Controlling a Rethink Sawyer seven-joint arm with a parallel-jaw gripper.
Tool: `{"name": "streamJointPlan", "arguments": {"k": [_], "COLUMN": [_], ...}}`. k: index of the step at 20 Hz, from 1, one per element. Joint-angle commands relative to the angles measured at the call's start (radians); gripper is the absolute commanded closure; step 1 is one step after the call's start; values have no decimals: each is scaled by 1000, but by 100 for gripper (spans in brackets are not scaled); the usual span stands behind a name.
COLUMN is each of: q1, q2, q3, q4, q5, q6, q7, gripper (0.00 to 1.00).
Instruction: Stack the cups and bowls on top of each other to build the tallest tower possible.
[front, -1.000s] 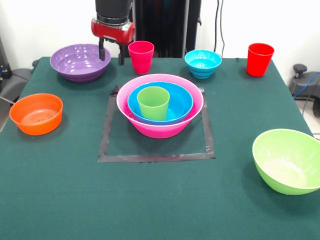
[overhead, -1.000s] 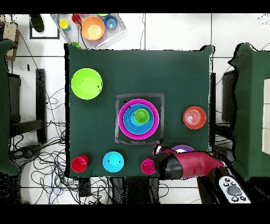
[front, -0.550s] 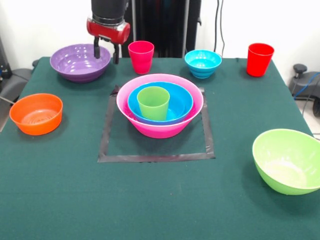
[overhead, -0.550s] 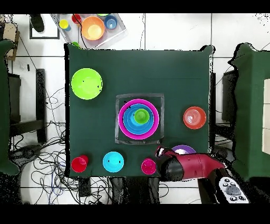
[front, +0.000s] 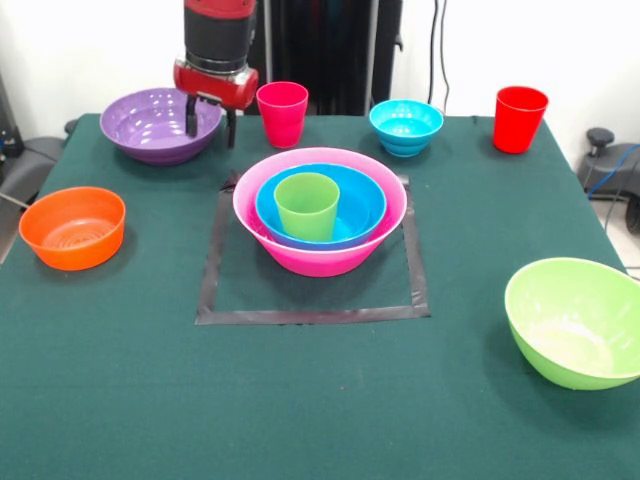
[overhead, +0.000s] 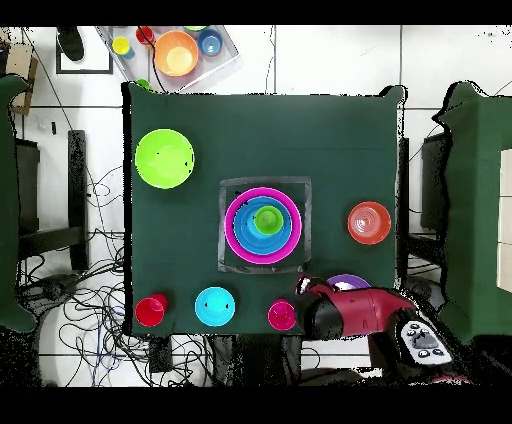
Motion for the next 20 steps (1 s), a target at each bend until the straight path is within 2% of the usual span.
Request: {"name": "streamJointPlan", "arguments": {"k": [1,13,20], "q1": [37,58,81], "q2": [87,128,199], "q3": [-23,-74,-115], "q4": [-106,-116,-146], "q5": [-58,-41,-25], "q6": [-96,-147,-214], "q7": [40,41,57], "gripper": [0,0,0]}}
